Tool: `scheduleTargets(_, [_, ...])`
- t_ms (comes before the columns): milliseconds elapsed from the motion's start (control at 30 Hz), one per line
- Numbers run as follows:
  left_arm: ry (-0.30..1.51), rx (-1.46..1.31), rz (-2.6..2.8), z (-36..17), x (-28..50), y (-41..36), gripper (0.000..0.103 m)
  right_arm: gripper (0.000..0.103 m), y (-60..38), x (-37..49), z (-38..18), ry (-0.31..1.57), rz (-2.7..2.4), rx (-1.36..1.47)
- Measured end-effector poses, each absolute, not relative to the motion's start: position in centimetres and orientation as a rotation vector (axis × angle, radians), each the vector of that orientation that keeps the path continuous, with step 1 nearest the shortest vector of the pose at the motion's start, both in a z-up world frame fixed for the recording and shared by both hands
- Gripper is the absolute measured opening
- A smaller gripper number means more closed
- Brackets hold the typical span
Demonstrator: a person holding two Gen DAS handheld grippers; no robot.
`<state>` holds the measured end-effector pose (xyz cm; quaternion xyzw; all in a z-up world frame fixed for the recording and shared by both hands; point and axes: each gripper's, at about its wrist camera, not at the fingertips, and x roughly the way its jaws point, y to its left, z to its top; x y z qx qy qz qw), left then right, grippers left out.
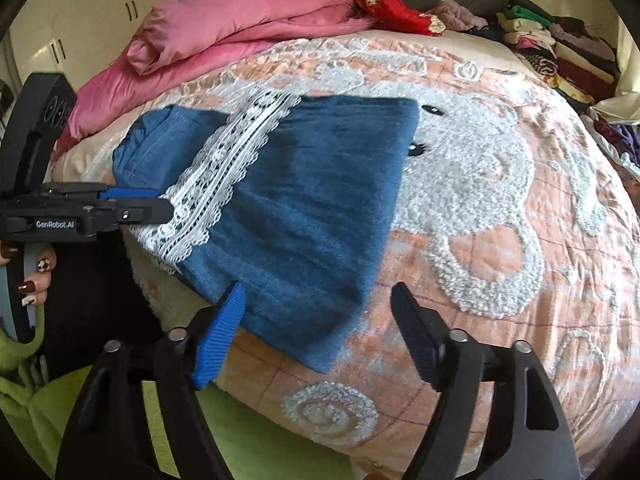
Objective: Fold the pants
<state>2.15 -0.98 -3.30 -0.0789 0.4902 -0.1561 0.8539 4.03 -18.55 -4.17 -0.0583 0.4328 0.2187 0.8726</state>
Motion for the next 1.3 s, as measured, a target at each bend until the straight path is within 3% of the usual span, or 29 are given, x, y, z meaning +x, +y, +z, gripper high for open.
scheduleTargets(133, [0.993, -0.173, -0.303, -2.1, 1.9, 0.0, 0.061, 0.087, -19.0, 4.2, -2.9, 0.866, 0.458, -0.092])
scheduleTargets(233, [0.951, -0.187, -0.276, -0.9, 1.6, 1.2, 0.068, 0.088, -19.0, 4.5, -1.8, 0.834, 0.460, -0.089])
scheduleTargets(500, [0.869, -0.232, -0.161, 1.3, 0.9, 5.9, 0.075, 0.088, -17.6, 5.5, 1.0, 0.767, 0.483, -0.106])
scheduleTargets(533, [0.869, -0.242, -0.154, 1.4, 0.9, 6.5, 0.089, 0.088, -17.3, 5.6, 1.3, 0.760, 0.490, -0.107])
scheduleTargets(567, [0.861, -0.259, -0.141, 1.4, 0.7, 7.3, 0.092, 0.088, -17.1, 5.7, 1.6, 0.754, 0.496, -0.109])
scheduleTargets(1200, [0.971, -0.434, -0.077, -3.3, 1.2, 13.5, 0.092, 0.089, -5.9, 10.9, 3.5, 0.782, 0.746, -0.205])
scheduleTargets(1300, [1.004, -0.467, -0.127, -4.1, 1.6, 12.8, 0.083, 0.089, -3.4, 12.5, 3.3, 0.804, 0.804, -0.231])
